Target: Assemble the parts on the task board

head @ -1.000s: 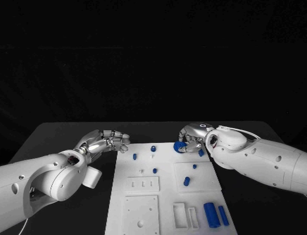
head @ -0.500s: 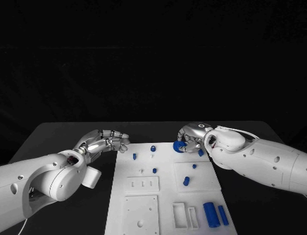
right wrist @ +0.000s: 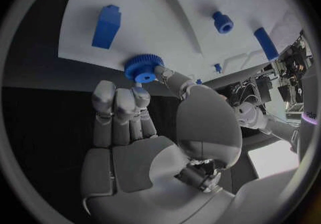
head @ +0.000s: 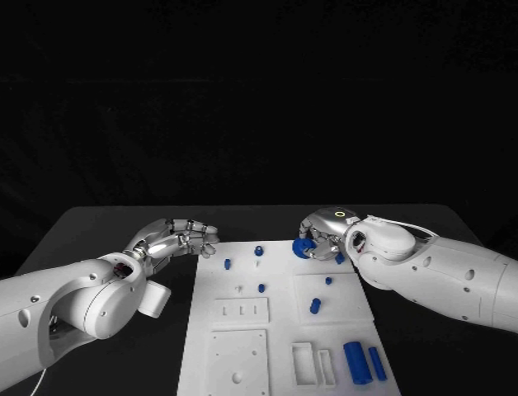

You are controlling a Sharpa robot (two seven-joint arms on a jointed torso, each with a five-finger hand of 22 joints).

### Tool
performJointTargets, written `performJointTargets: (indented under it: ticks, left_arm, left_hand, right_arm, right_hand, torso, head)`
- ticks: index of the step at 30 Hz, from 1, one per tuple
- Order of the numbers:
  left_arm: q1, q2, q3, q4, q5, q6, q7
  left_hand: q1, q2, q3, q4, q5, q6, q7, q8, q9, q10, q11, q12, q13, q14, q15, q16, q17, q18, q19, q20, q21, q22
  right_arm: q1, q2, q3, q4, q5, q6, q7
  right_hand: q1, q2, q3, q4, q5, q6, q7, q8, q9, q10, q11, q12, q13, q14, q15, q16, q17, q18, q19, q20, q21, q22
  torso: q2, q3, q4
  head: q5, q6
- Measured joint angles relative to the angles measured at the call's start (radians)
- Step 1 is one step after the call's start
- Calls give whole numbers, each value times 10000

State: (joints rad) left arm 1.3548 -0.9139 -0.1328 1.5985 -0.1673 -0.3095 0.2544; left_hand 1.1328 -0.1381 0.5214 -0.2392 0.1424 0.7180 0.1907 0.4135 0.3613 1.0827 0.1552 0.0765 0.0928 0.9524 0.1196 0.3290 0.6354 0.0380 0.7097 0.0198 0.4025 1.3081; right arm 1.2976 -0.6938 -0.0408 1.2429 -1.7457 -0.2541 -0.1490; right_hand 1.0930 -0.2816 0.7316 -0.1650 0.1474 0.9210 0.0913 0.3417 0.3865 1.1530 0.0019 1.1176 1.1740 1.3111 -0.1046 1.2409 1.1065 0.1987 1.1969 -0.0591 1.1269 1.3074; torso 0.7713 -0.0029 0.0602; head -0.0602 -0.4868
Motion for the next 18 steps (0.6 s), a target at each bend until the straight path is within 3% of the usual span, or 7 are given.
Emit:
performJointTargets:
  ticks: [8,18]
  left_arm:
    - [0,-8,0,-17,-2,-10,4]
    - [0,-20,-1,-19,-4,-27,12]
  left_hand:
    - [0,0,0,0,0,0,0,0,-1,0,0,0,0,0,0,0,10,0,0,0,0,-1]
    - [0,0,0,0,0,0,0,0,9,0,0,0,1,0,0,0,9,0,0,0,0,-2]
  right_arm:
    - [-70,-187,-49,660,-884,-324,-318]
    - [-101,-284,-40,1447,-1700,-566,-644]
  right_hand:
    - [35,36,174,118,76,187,-102,43,73,248,-38,118,89,90,-14,53,104,4,76,-34,36,0]
    - [-45,-45,331,256,-157,334,-141,69,90,374,-55,170,184,168,-24,118,209,8,164,-50,75,0]
  torso:
    - [-9,-6,0]
    - [-9,-12,9]
  head:
    - [7,42]
    - [31,78]
